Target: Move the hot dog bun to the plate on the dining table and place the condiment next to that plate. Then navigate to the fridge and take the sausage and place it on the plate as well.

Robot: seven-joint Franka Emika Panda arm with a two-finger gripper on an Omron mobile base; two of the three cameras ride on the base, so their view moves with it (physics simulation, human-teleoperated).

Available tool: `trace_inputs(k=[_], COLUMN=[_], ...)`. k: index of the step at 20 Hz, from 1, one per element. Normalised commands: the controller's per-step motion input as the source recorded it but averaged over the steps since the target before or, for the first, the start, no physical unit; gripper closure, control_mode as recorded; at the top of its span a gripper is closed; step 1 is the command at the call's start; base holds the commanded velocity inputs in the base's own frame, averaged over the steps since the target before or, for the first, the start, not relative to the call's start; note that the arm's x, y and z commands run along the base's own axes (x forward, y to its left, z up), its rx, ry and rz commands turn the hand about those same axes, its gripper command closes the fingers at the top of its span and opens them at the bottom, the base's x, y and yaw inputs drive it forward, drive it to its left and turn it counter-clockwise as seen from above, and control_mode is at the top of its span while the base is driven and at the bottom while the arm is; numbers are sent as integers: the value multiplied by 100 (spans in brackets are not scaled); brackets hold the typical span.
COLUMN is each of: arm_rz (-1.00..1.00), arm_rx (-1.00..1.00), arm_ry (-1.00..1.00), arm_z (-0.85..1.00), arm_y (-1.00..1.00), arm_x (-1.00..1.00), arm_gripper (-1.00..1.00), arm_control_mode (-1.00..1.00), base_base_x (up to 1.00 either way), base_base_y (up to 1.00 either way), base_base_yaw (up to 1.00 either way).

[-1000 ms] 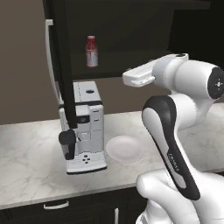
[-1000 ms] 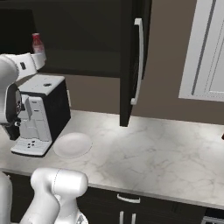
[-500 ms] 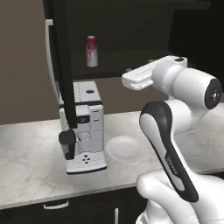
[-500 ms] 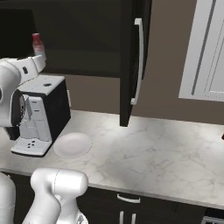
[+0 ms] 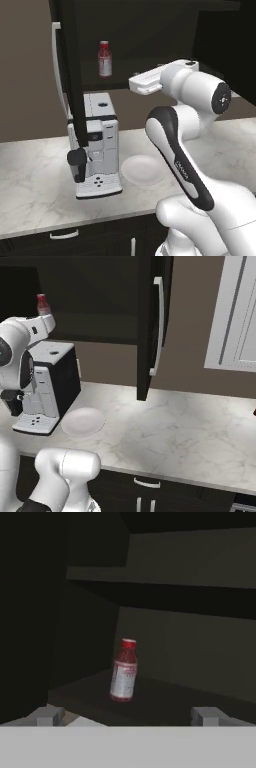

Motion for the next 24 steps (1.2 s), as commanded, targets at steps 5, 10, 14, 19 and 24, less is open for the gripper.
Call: trace_inputs(k=[5, 10, 14, 19, 24], arm_rz=[0, 0, 0, 0, 0], arm_rx=[14, 29, 3, 0, -3], arm_ry=[0, 3, 3, 2, 4], arm_z=[0, 0, 0, -1, 0], arm_y=[17, 0, -1, 0, 1], arm_x=[40, 32, 0, 30, 49], arm_gripper=[-100, -100, -100, -100, -100], arm_control_mode=[-100, -100, -100, -100, -100], base_base_x=[0, 0, 0, 0, 0], base_base_y=[0, 0, 0, 0, 0], base_base_yaw=[0, 0, 0, 0, 0])
